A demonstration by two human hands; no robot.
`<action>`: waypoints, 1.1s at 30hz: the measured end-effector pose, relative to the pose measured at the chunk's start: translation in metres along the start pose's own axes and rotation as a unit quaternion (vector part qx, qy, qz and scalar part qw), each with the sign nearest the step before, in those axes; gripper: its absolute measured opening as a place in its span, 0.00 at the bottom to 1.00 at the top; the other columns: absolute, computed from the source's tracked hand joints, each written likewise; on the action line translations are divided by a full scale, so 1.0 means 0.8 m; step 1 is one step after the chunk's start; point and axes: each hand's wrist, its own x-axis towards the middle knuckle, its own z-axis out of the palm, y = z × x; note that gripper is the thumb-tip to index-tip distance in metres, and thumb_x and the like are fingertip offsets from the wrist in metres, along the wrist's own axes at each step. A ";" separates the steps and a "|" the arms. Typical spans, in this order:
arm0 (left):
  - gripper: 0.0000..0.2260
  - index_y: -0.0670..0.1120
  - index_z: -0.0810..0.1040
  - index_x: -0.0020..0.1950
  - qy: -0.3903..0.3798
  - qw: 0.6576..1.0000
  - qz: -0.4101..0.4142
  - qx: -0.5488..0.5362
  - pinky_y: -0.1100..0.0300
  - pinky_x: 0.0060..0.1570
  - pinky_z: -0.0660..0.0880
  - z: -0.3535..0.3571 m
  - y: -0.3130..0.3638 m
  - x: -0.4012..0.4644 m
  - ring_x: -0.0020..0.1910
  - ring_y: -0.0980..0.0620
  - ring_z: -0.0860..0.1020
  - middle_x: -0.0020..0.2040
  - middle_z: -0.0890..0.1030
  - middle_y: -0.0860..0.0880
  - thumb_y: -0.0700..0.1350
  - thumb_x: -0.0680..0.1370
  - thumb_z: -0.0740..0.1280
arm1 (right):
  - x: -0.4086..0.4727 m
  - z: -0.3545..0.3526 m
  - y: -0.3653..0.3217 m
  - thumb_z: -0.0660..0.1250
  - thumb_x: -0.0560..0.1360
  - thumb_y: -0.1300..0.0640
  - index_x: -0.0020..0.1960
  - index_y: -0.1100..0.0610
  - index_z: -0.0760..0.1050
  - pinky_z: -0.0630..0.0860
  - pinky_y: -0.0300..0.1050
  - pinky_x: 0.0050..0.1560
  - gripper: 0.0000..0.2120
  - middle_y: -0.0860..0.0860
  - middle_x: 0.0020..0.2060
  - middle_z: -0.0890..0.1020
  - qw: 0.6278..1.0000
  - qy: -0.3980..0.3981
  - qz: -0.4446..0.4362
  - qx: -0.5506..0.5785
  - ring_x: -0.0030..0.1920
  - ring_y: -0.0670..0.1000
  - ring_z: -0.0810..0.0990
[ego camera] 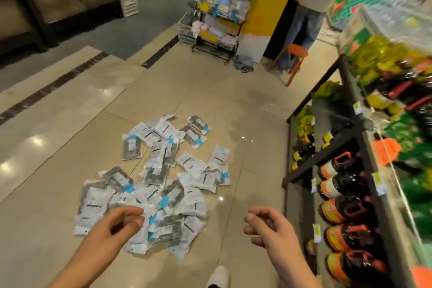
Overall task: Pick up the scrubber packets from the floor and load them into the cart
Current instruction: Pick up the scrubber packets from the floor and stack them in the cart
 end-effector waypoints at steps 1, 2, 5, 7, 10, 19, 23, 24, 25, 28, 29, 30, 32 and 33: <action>0.08 0.51 0.86 0.52 -0.008 1.000 0.003 0.002 0.51 0.59 0.77 0.005 0.010 0.010 0.54 0.49 0.84 0.47 0.88 0.53 0.38 0.78 0.73 | 0.002 -0.006 0.000 0.74 0.77 0.61 0.51 0.57 0.82 0.77 0.46 0.44 0.03 0.57 0.43 0.86 1.000 0.011 0.000 0.007 0.39 0.49 0.85; 0.07 0.52 0.85 0.53 -0.018 1.000 0.005 0.004 0.51 0.58 0.77 0.012 0.020 0.017 0.54 0.50 0.84 0.48 0.88 0.54 0.40 0.79 0.73 | 0.004 -0.013 -0.001 0.74 0.77 0.60 0.51 0.56 0.83 0.78 0.46 0.44 0.03 0.55 0.42 0.86 1.000 0.022 -0.001 0.012 0.40 0.49 0.86; 0.07 0.53 0.85 0.53 -0.042 0.999 0.010 0.012 0.51 0.58 0.77 0.045 0.045 0.037 0.54 0.51 0.84 0.49 0.88 0.55 0.42 0.79 0.72 | 0.012 -0.036 -0.010 0.73 0.78 0.58 0.51 0.53 0.83 0.80 0.47 0.47 0.02 0.53 0.43 0.87 0.999 0.040 -0.007 0.023 0.44 0.52 0.87; 0.08 0.54 0.85 0.53 -0.056 0.998 0.007 0.021 0.52 0.56 0.77 0.070 0.057 0.049 0.54 0.50 0.84 0.49 0.88 0.53 0.41 0.80 0.72 | 0.026 -0.054 -0.014 0.74 0.78 0.57 0.51 0.52 0.83 0.80 0.48 0.47 0.03 0.53 0.44 0.87 0.998 0.047 -0.007 0.032 0.45 0.52 0.87; 0.10 0.57 0.85 0.50 -0.066 0.997 -0.007 0.033 0.52 0.54 0.76 0.110 0.075 0.069 0.54 0.50 0.84 0.49 0.88 0.53 0.41 0.80 0.72 | 0.063 -0.085 -0.020 0.74 0.77 0.57 0.51 0.53 0.83 0.82 0.49 0.48 0.03 0.53 0.44 0.88 0.998 0.051 -0.002 0.038 0.44 0.51 0.87; 0.06 0.51 0.85 0.52 0.025 0.998 -0.055 -0.005 0.46 0.57 0.77 0.239 0.134 0.119 0.54 0.48 0.84 0.50 0.88 0.49 0.41 0.79 0.72 | 0.235 -0.161 -0.067 0.74 0.77 0.58 0.49 0.54 0.83 0.77 0.46 0.44 0.02 0.53 0.43 0.87 0.999 -0.029 0.019 0.023 0.40 0.50 0.87; 0.07 0.53 0.85 0.54 0.068 0.996 -0.047 -0.024 0.52 0.53 0.78 0.278 0.173 0.137 0.55 0.50 0.84 0.52 0.87 0.53 0.42 0.81 0.70 | 0.299 -0.177 -0.106 0.73 0.78 0.57 0.49 0.54 0.83 0.78 0.46 0.47 0.01 0.50 0.43 0.88 0.997 -0.081 0.012 -0.003 0.40 0.48 0.86; 0.07 0.53 0.84 0.54 0.075 0.996 -0.045 -0.026 0.52 0.53 0.78 0.286 0.181 0.141 0.54 0.51 0.84 0.52 0.87 0.54 0.43 0.81 0.70 | 0.314 -0.178 -0.116 0.73 0.78 0.57 0.50 0.54 0.83 0.78 0.47 0.48 0.01 0.49 0.44 0.88 0.995 -0.094 0.010 -0.007 0.41 0.48 0.86; 0.07 0.53 0.84 0.54 0.081 0.995 -0.045 -0.027 0.52 0.53 0.78 0.292 0.188 0.147 0.54 0.51 0.84 0.51 0.87 0.55 0.43 0.81 0.70 | 0.329 -0.178 -0.126 0.72 0.78 0.57 0.50 0.54 0.83 0.78 0.47 0.49 0.01 0.49 0.44 0.88 0.994 -0.106 0.007 -0.010 0.42 0.48 0.86; 0.07 0.53 0.84 0.54 0.099 0.993 -0.055 -0.032 0.53 0.53 0.78 0.304 0.202 0.170 0.54 0.51 0.84 0.50 0.87 0.56 0.42 0.81 0.69 | 0.370 -0.171 -0.145 0.72 0.78 0.56 0.50 0.53 0.83 0.80 0.47 0.50 0.02 0.47 0.44 0.88 0.991 -0.132 0.007 -0.028 0.45 0.49 0.87; 0.07 0.53 0.84 0.54 0.104 0.992 -0.062 -0.036 0.53 0.53 0.78 0.307 0.206 0.177 0.54 0.51 0.83 0.51 0.87 0.56 0.42 0.81 0.69 | 0.382 -0.167 -0.148 0.72 0.78 0.56 0.49 0.53 0.83 0.80 0.47 0.49 0.01 0.47 0.44 0.88 0.990 -0.138 0.011 -0.034 0.45 0.49 0.87; 0.07 0.53 0.84 0.54 0.110 0.991 -0.069 -0.042 0.53 0.53 0.78 0.310 0.208 0.187 0.54 0.51 0.83 0.51 0.87 0.54 0.42 0.81 0.69 | 0.396 -0.163 -0.151 0.72 0.78 0.56 0.49 0.52 0.83 0.80 0.46 0.48 0.01 0.48 0.44 0.88 0.989 -0.142 0.016 -0.038 0.44 0.49 0.87; 0.06 0.52 0.84 0.54 0.118 0.988 -0.082 -0.052 0.54 0.52 0.78 0.315 0.212 0.211 0.54 0.51 0.83 0.52 0.87 0.53 0.42 0.81 0.69 | 0.422 -0.153 -0.157 0.72 0.78 0.56 0.48 0.52 0.83 0.79 0.45 0.47 0.01 0.49 0.44 0.87 0.987 -0.149 0.028 -0.049 0.43 0.48 0.87; 0.06 0.52 0.85 0.54 0.122 0.987 -0.089 -0.059 0.54 0.51 0.78 0.318 0.214 0.224 0.54 0.50 0.84 0.52 0.87 0.52 0.43 0.81 0.70 | 0.436 -0.148 -0.161 0.72 0.78 0.55 0.48 0.52 0.83 0.80 0.44 0.46 0.01 0.49 0.44 0.87 0.986 -0.152 0.034 -0.055 0.43 0.48 0.87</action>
